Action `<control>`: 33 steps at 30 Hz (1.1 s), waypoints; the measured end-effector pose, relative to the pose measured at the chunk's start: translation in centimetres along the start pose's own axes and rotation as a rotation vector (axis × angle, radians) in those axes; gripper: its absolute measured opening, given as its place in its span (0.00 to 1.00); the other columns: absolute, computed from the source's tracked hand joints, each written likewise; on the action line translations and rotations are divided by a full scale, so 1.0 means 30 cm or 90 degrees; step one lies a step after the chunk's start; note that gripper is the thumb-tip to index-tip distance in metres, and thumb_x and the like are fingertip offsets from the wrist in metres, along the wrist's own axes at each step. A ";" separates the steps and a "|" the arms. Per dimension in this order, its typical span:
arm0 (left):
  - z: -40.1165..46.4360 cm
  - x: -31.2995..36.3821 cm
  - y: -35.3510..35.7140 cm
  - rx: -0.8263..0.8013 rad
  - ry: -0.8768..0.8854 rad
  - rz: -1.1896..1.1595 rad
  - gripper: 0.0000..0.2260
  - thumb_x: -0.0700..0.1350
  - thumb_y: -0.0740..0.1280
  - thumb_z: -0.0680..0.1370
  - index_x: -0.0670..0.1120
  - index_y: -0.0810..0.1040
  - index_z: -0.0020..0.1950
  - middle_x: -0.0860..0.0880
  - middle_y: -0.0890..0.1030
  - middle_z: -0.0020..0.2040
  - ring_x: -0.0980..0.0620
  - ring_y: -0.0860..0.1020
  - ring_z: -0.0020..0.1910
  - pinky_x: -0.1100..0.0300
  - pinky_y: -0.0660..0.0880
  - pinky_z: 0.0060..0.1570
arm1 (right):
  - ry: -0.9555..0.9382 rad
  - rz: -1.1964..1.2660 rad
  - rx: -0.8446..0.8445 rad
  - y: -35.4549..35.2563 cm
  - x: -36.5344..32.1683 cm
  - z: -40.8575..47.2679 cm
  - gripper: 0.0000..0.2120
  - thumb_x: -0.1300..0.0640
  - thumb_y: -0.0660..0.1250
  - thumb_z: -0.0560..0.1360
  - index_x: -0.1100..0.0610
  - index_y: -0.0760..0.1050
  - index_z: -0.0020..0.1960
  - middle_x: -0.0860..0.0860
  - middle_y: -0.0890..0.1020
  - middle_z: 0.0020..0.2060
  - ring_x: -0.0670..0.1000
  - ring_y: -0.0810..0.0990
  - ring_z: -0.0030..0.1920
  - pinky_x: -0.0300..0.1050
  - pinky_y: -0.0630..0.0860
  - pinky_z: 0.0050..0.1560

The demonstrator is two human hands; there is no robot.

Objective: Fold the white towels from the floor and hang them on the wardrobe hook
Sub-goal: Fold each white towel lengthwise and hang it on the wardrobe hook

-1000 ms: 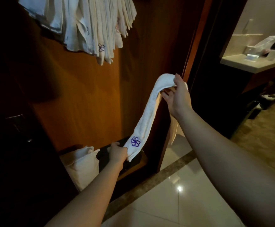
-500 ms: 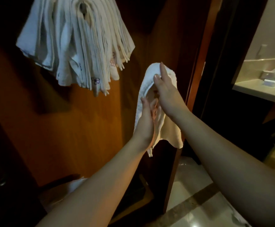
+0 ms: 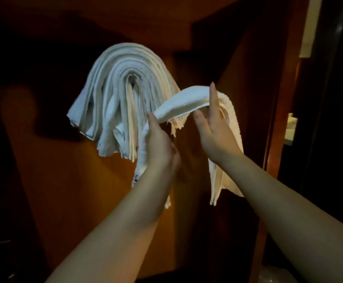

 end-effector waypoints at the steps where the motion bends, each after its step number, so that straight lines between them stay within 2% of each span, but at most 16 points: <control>1: 0.026 0.035 -0.001 0.024 0.006 0.002 0.16 0.59 0.58 0.84 0.49 0.78 0.56 0.53 0.87 0.42 0.59 0.85 0.39 0.66 0.80 0.34 | -0.005 -0.004 0.010 0.009 0.000 0.021 0.34 0.34 0.49 0.81 0.38 0.35 0.80 0.47 0.62 0.79 0.28 0.58 0.64 0.35 0.59 0.68; 2: 0.047 0.074 0.000 0.046 0.014 0.019 0.15 0.56 0.59 0.84 0.47 0.78 0.55 0.50 0.87 0.41 0.57 0.86 0.39 0.64 0.80 0.33 | -0.003 -0.015 0.028 0.022 0.001 0.043 0.34 0.35 0.48 0.81 0.40 0.35 0.81 0.47 0.67 0.77 0.29 0.62 0.65 0.35 0.61 0.71; 4: 0.095 0.154 0.009 0.069 0.048 0.048 0.11 0.53 0.61 0.84 0.47 0.77 0.53 0.50 0.87 0.38 0.55 0.85 0.36 0.63 0.79 0.29 | 0.018 -0.038 0.080 0.053 0.012 0.085 0.33 0.36 0.46 0.83 0.43 0.36 0.82 0.42 0.77 0.64 0.39 0.70 0.66 0.49 0.61 0.76; 5: 0.119 0.195 0.013 0.070 0.075 0.069 0.10 0.52 0.61 0.84 0.48 0.77 0.51 0.52 0.86 0.36 0.57 0.85 0.35 0.64 0.78 0.28 | 0.035 -0.028 0.105 0.070 0.023 0.106 0.32 0.37 0.46 0.83 0.43 0.38 0.82 0.36 0.77 0.54 0.39 0.74 0.61 0.49 0.69 0.71; 6: 0.142 0.237 0.017 0.066 0.101 0.094 0.09 0.52 0.62 0.84 0.50 0.77 0.49 0.53 0.86 0.35 0.58 0.85 0.35 0.65 0.78 0.29 | 0.058 -0.004 0.121 0.088 0.038 0.128 0.32 0.37 0.47 0.83 0.43 0.39 0.82 0.34 0.76 0.46 0.38 0.77 0.52 0.44 0.76 0.57; 7: 0.166 0.278 0.022 0.059 0.122 0.120 0.09 0.52 0.62 0.84 0.50 0.78 0.49 0.54 0.86 0.37 0.59 0.85 0.38 0.65 0.78 0.33 | 0.080 0.023 0.132 0.101 0.055 0.152 0.31 0.36 0.47 0.83 0.43 0.40 0.82 0.36 0.75 0.42 0.38 0.77 0.46 0.39 0.75 0.46; 9: 0.223 0.349 0.022 0.047 0.134 0.157 0.10 0.53 0.62 0.84 0.49 0.79 0.51 0.53 0.87 0.42 0.57 0.84 0.46 0.63 0.76 0.45 | 0.114 0.086 0.147 0.120 0.087 0.204 0.31 0.35 0.47 0.83 0.41 0.42 0.82 0.41 0.77 0.48 0.40 0.76 0.45 0.38 0.72 0.42; 11: 0.272 0.424 0.025 0.037 0.150 0.186 0.10 0.52 0.61 0.84 0.50 0.77 0.49 0.52 0.85 0.44 0.57 0.82 0.49 0.62 0.74 0.50 | 0.142 0.135 0.163 0.131 0.113 0.264 0.29 0.36 0.47 0.84 0.40 0.44 0.82 0.51 0.78 0.62 0.38 0.71 0.47 0.36 0.72 0.45; 14: 0.337 0.548 0.022 0.028 0.214 0.254 0.11 0.52 0.60 0.85 0.49 0.77 0.50 0.56 0.85 0.38 0.60 0.83 0.41 0.66 0.76 0.40 | 0.152 0.138 0.186 0.139 0.127 0.374 0.28 0.36 0.47 0.84 0.41 0.48 0.82 0.54 0.74 0.70 0.39 0.71 0.42 0.37 0.68 0.44; 16: 0.378 0.624 0.032 0.004 0.236 0.302 0.13 0.53 0.58 0.85 0.48 0.79 0.53 0.52 0.87 0.44 0.58 0.84 0.42 0.66 0.76 0.36 | 0.146 0.164 0.208 0.137 0.129 0.467 0.28 0.35 0.47 0.83 0.40 0.52 0.81 0.51 0.69 0.75 0.50 0.76 0.61 0.44 0.68 0.57; 17: 0.407 0.659 0.038 -0.012 0.238 0.329 0.16 0.54 0.58 0.85 0.45 0.79 0.58 0.49 0.87 0.50 0.56 0.84 0.45 0.64 0.76 0.36 | 0.142 0.167 0.213 0.133 0.126 0.520 0.27 0.34 0.47 0.83 0.40 0.54 0.80 0.50 0.67 0.76 0.54 0.72 0.70 0.48 0.65 0.62; 20: 0.503 0.767 0.048 -0.028 0.256 0.350 0.17 0.58 0.58 0.84 0.46 0.77 0.52 0.47 0.87 0.43 0.56 0.85 0.40 0.66 0.77 0.32 | 0.106 0.147 0.194 0.121 0.087 0.675 0.30 0.32 0.46 0.80 0.40 0.58 0.79 0.49 0.67 0.77 0.54 0.65 0.76 0.48 0.59 0.63; 25: 0.730 0.926 0.074 -0.071 0.281 0.418 0.27 0.67 0.55 0.81 0.45 0.74 0.60 0.40 0.83 0.59 0.47 0.80 0.63 0.56 0.72 0.67 | 0.036 0.115 0.162 0.136 0.015 0.928 0.29 0.34 0.47 0.83 0.44 0.60 0.80 0.49 0.66 0.78 0.53 0.64 0.76 0.43 0.56 0.64; 28: 0.846 0.970 0.089 -0.131 0.259 0.508 0.39 0.70 0.48 0.81 0.39 0.73 0.71 0.38 0.78 0.67 0.50 0.78 0.65 0.62 0.71 0.62 | 0.071 0.138 0.126 0.181 0.023 1.039 0.30 0.31 0.47 0.81 0.42 0.59 0.80 0.51 0.65 0.78 0.56 0.64 0.76 0.50 0.60 0.65; 31: 0.935 0.970 0.074 -0.151 0.245 0.549 0.40 0.69 0.45 0.82 0.37 0.71 0.73 0.38 0.79 0.67 0.53 0.81 0.57 0.66 0.74 0.49 | 0.141 0.117 0.113 0.211 0.073 1.117 0.34 0.29 0.45 0.80 0.44 0.58 0.81 0.54 0.64 0.79 0.59 0.64 0.77 0.58 0.59 0.74; 33: 0.981 0.958 0.054 -0.140 0.245 0.568 0.40 0.67 0.43 0.82 0.35 0.68 0.74 0.37 0.76 0.69 0.54 0.80 0.57 0.70 0.74 0.48 | 0.188 0.089 0.121 0.220 0.130 1.136 0.38 0.27 0.45 0.79 0.47 0.60 0.81 0.56 0.65 0.78 0.61 0.64 0.77 0.60 0.58 0.77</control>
Point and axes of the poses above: each hand's wrist, its own z-axis towards the middle knuckle, its own y-axis out of the palm, x = y × z, the point moved 6 cm from there along z, towards the middle knuckle
